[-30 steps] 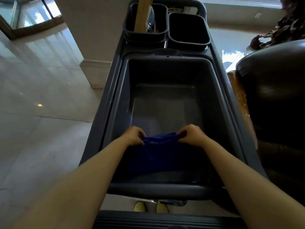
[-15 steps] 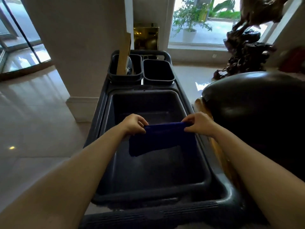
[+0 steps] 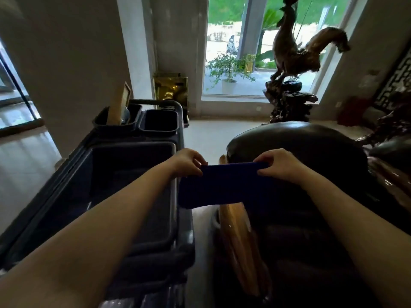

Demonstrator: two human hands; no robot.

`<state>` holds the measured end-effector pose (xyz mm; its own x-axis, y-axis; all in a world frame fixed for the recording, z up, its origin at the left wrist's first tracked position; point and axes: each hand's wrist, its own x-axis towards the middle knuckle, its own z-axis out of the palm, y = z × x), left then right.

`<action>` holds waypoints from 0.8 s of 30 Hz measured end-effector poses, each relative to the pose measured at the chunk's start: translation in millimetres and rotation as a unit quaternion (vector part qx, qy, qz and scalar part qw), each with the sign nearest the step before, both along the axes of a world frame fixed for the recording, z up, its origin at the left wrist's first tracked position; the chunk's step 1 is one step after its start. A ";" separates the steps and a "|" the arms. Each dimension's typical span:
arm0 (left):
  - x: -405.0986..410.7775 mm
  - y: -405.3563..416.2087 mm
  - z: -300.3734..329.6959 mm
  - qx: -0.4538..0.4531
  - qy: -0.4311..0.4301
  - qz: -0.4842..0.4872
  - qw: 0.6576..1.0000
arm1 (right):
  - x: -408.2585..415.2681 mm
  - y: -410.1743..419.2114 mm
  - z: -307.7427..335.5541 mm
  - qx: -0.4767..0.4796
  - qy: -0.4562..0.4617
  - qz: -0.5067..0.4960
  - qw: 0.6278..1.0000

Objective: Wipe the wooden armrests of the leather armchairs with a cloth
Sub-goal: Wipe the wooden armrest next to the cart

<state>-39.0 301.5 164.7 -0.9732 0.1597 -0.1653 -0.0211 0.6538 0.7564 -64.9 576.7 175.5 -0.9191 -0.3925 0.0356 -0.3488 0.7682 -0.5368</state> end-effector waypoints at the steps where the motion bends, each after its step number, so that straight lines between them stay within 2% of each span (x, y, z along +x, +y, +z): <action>1: 1.4 18.0 -8.1 0.005 -0.005 0.012 1.000 | 0.0 17.7 -5.6 0.000 -0.005 0.002 1.000; 6: 9.9 114.1 -63.7 0.008 -0.035 0.051 0.998 | 5.6 113.2 -60.3 -0.015 -0.037 -0.015 0.999; 11: 27.9 167.3 -119.9 -0.025 -0.084 0.055 0.995 | 17.6 162.4 -132.8 -0.044 -0.121 0.000 0.992; 15: 27.9 179.7 -172.3 -0.048 -0.115 0.060 0.990 | 14.5 172.5 -197.0 -0.048 -0.165 0.002 0.985; 24: 1.1 179.4 -314.8 -0.085 -0.148 0.061 0.983 | -18.2 167.1 -358.9 -0.042 -0.204 -0.012 0.978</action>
